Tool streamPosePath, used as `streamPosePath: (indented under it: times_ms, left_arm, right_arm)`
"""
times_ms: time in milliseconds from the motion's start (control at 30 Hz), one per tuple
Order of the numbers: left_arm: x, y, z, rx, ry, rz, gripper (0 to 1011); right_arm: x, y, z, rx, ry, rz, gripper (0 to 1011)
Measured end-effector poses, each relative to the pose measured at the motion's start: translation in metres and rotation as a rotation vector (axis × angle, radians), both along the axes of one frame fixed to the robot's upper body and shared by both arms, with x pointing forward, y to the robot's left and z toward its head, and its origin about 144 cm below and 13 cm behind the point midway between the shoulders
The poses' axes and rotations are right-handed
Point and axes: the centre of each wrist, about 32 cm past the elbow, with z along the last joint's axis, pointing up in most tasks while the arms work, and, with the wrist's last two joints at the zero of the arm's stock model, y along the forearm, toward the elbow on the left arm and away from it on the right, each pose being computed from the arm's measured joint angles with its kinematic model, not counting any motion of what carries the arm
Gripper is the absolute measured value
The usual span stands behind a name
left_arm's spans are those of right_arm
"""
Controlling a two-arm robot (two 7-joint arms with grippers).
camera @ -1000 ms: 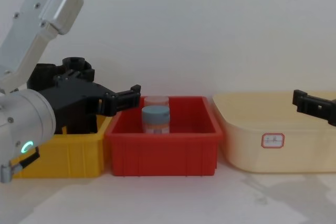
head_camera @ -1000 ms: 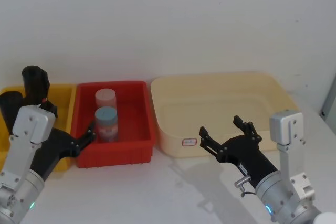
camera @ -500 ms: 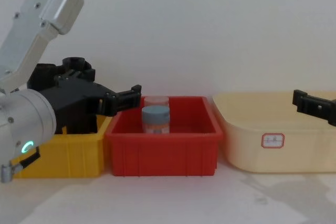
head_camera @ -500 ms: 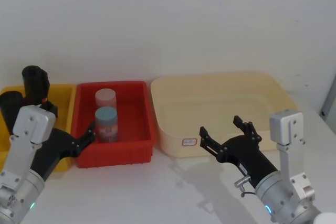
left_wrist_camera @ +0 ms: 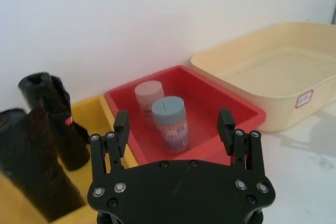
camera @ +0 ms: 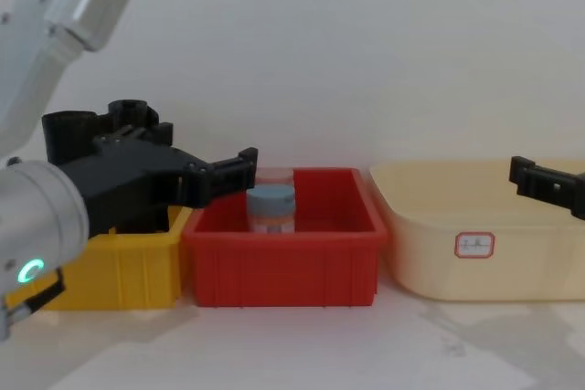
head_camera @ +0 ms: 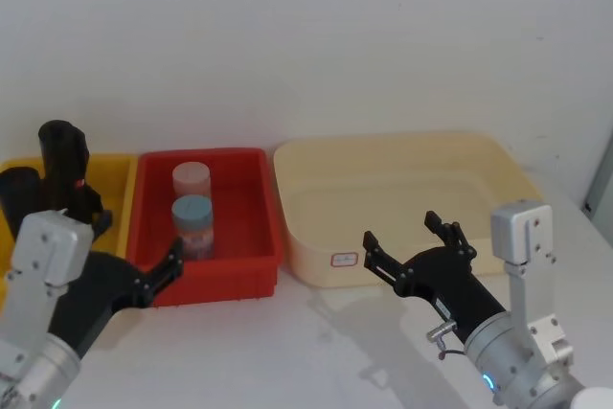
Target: Pick up the garbage bag with the one hand and transfer it to the other hand.
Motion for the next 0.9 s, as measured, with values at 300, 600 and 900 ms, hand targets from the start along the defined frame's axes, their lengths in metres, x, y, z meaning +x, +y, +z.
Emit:
streamPosePath:
  times_ms: [300, 600, 900]
  left_arm:
    - [-0.027, 0.009, 0.012, -0.038, 0.049, 0.039, 1000]
    - [-0.038, 0.025, 0.025, -0.041, 0.104, 0.075, 1001]
    - [-0.035, 0.045, 0.035, -0.017, 0.154, 0.1, 1000]
  right_arm:
    - [0.0, 0.0, 0.0, 0.0, 0.0, 0.0, 1001]
    - [0.0, 0.0, 0.0, 0.0, 0.0, 0.0, 1001]
    - [0.0, 0.0, 0.0, 0.0, 0.0, 0.0, 1001]
